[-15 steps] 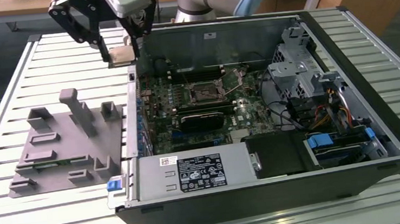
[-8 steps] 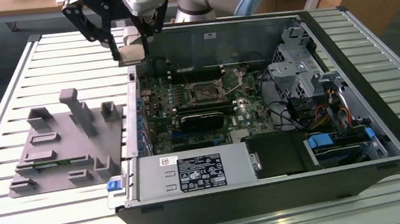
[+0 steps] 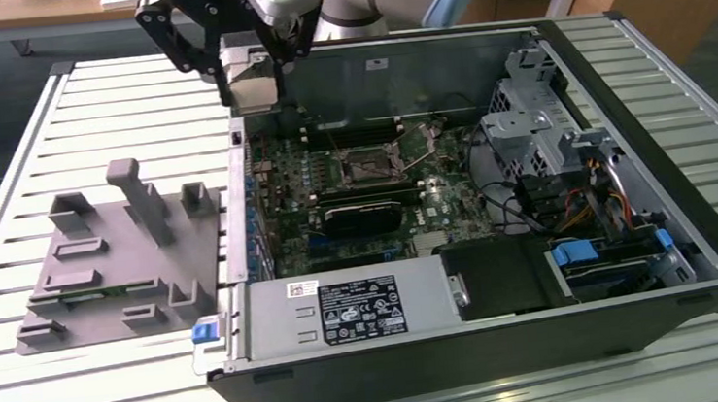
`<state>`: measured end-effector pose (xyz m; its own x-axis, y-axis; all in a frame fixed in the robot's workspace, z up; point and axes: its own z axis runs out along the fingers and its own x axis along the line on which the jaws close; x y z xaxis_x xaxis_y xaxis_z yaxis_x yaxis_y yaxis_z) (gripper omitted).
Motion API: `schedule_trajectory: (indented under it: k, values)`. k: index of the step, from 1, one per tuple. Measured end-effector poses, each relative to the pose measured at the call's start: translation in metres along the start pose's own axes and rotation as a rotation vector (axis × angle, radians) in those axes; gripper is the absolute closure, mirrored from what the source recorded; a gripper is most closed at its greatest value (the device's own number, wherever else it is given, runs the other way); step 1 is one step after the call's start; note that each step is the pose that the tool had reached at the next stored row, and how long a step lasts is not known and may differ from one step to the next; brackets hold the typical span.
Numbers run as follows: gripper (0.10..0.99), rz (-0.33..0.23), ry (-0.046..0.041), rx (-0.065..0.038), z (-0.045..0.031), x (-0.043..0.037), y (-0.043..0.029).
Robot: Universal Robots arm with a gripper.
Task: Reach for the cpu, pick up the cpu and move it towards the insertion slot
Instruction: 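Pick up the cpu and move it towards the insertion slot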
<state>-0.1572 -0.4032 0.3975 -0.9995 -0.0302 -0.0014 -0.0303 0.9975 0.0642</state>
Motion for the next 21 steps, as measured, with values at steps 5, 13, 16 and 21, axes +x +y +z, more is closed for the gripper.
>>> schedule_trajectory:
  k: [5, 13, 16, 21]
  values:
    - [0.557, 0.000, 0.0000, 0.000, 0.0003, -0.0094, 0.0007]
    - [0.557, 0.000, 0.0000, 0.000, 0.0012, -0.0243, 0.0034]
    - [0.557, 0.000, -0.0001, 0.000, 0.0016, -0.0296, 0.0052]
    - [0.557, 0.000, 0.0000, 0.000, 0.0021, -0.0390, 0.0089]
